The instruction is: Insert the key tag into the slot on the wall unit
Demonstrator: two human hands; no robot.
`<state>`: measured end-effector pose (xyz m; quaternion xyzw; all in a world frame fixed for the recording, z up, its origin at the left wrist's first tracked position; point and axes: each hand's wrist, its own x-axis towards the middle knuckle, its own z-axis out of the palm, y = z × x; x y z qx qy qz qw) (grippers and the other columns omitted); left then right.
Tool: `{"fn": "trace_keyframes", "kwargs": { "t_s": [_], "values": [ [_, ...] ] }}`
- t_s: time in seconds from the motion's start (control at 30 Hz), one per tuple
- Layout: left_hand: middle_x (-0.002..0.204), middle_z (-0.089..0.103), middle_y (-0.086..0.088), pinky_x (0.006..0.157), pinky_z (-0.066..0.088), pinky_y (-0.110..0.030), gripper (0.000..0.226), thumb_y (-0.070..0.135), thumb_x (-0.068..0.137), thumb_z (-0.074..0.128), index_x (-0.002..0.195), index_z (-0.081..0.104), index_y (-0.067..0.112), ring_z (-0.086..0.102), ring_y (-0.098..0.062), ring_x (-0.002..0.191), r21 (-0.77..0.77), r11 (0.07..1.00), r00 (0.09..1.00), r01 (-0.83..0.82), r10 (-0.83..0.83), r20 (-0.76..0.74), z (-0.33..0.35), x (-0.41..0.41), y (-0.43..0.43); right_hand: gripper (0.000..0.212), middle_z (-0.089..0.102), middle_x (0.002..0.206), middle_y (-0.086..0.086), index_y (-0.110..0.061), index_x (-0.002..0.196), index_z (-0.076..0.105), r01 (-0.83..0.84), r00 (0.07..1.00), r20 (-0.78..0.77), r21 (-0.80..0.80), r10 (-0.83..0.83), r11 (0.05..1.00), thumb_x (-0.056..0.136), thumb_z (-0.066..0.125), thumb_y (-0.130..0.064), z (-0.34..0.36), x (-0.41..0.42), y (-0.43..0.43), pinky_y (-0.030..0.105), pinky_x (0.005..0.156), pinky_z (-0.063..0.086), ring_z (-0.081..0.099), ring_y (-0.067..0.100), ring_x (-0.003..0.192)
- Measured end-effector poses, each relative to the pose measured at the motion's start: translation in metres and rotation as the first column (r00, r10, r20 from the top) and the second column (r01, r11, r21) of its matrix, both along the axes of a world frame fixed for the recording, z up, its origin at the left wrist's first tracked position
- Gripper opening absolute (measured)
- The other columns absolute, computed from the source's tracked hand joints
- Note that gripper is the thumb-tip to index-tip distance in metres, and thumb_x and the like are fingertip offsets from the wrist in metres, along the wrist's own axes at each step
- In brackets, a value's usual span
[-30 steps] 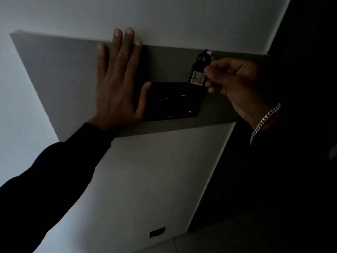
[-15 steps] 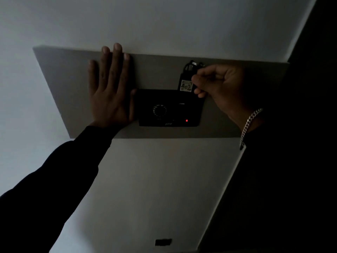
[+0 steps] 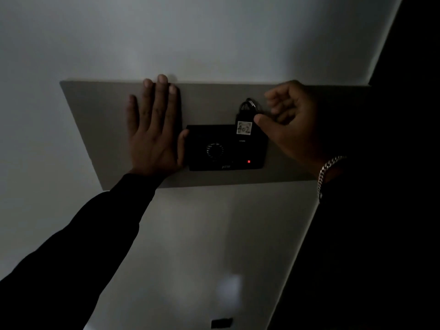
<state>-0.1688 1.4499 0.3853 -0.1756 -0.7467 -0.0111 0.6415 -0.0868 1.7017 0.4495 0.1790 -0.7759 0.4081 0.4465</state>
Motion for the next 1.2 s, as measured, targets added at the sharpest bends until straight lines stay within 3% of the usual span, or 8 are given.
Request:
{"fn": "trace_keyframes", "kwargs": {
  "t_s": [0.1, 0.23, 0.37, 0.47, 0.6, 0.8, 1.0, 1.2],
  "values": [
    [0.165, 0.024, -0.019, 0.126, 0.013, -0.055, 0.068, 0.042, 0.101, 0.028, 0.158, 0.017, 0.007, 0.004, -0.028, 0.156, 0.008, 1.000, 1.000, -0.006, 0.006, 0.002, -0.001, -0.002, 0.000, 0.029, 0.065, 0.098, 0.008, -0.005, 0.105, 0.067, 0.074, 0.993, -0.108, 0.299, -0.044, 0.951, 0.078, 0.074, -0.014, 0.013, 0.003, 0.010, 0.018, 0.078, 0.048, 0.060, 0.013, 0.087],
    [0.165, 0.024, -0.018, 0.125, 0.016, -0.057, 0.068, 0.043, 0.101, 0.026, 0.159, 0.015, 0.008, 0.003, -0.027, 0.156, 0.000, 1.000, 1.000, -0.014, 0.014, -0.004, -0.002, -0.003, 0.000, 0.033, 0.064, 0.105, -0.005, -0.010, 0.113, 0.069, 0.056, 0.997, -0.071, 0.434, -0.028, 0.899, 0.083, 0.071, -0.021, 0.021, 0.007, 0.012, 0.016, 0.088, 0.049, 0.060, 0.006, 0.096],
    [0.165, 0.023, -0.019, 0.126, 0.013, -0.055, 0.069, 0.043, 0.101, 0.025, 0.159, 0.014, 0.007, 0.000, -0.027, 0.156, 0.000, 0.999, 0.999, -0.032, 0.032, 0.009, -0.003, -0.003, 0.001, 0.025, 0.071, 0.105, 0.008, -0.004, 0.108, 0.072, 0.032, 0.997, -0.079, 0.454, 0.004, 0.891, 0.086, 0.068, -0.014, 0.024, 0.008, 0.008, 0.028, 0.092, 0.053, 0.067, 0.018, 0.097],
    [0.166, 0.021, -0.019, 0.126, 0.012, -0.055, 0.070, 0.044, 0.101, 0.023, 0.159, 0.011, 0.007, 0.001, -0.028, 0.157, -0.009, 0.999, 0.998, -0.052, 0.052, 0.025, -0.002, -0.002, 0.001, 0.021, 0.074, 0.105, 0.013, -0.001, 0.105, 0.073, 0.037, 0.993, -0.114, 0.477, 0.020, 0.878, 0.088, 0.064, -0.008, 0.027, 0.010, 0.004, 0.028, 0.092, 0.054, 0.069, 0.020, 0.098],
    [0.165, 0.022, -0.019, 0.125, 0.015, -0.057, 0.070, 0.044, 0.101, 0.023, 0.159, 0.013, 0.006, 0.014, -0.035, 0.155, -0.019, 0.998, 0.997, -0.063, 0.063, 0.032, -0.001, 0.000, 0.002, 0.020, 0.075, 0.104, 0.013, -0.002, 0.103, 0.074, 0.046, 0.990, -0.136, 0.492, 0.024, 0.869, 0.089, 0.062, -0.007, 0.030, 0.012, 0.002, 0.027, 0.091, 0.054, 0.071, 0.021, 0.097],
    [0.165, 0.023, -0.019, 0.125, 0.017, -0.057, 0.070, 0.044, 0.101, 0.022, 0.159, 0.011, 0.006, 0.014, -0.035, 0.155, -0.020, 0.998, 0.997, -0.061, 0.062, 0.038, -0.002, 0.000, 0.000, 0.019, 0.075, 0.103, 0.013, -0.001, 0.102, 0.074, 0.027, 0.989, -0.140, 0.507, 0.052, 0.861, 0.089, 0.062, -0.006, 0.031, 0.010, 0.002, 0.026, 0.090, 0.054, 0.071, 0.021, 0.096],
    [0.166, 0.022, -0.019, 0.126, 0.012, -0.053, 0.070, 0.044, 0.101, 0.021, 0.159, 0.008, 0.008, 0.012, -0.033, 0.156, -0.021, 0.998, 0.998, -0.056, 0.057, 0.037, -0.002, -0.002, 0.000, 0.017, 0.077, 0.097, 0.012, -0.002, 0.096, 0.076, 0.025, 0.988, -0.141, 0.514, 0.055, 0.858, 0.087, 0.063, -0.006, 0.025, 0.007, 0.003, 0.036, 0.086, 0.056, 0.072, 0.023, 0.091],
    [0.166, 0.021, -0.019, 0.128, -0.003, -0.047, 0.071, 0.045, 0.100, 0.020, 0.159, 0.002, 0.010, 0.006, -0.031, 0.156, -0.028, 0.997, 0.995, -0.078, 0.079, 0.065, -0.001, -0.002, 0.001, 0.018, 0.077, 0.092, 0.009, -0.007, 0.098, 0.076, -0.005, 0.994, -0.093, 0.474, 0.055, 0.881, 0.086, 0.064, -0.007, 0.020, 0.006, 0.006, 0.040, 0.078, 0.056, 0.072, 0.024, 0.083]
  ]
}}
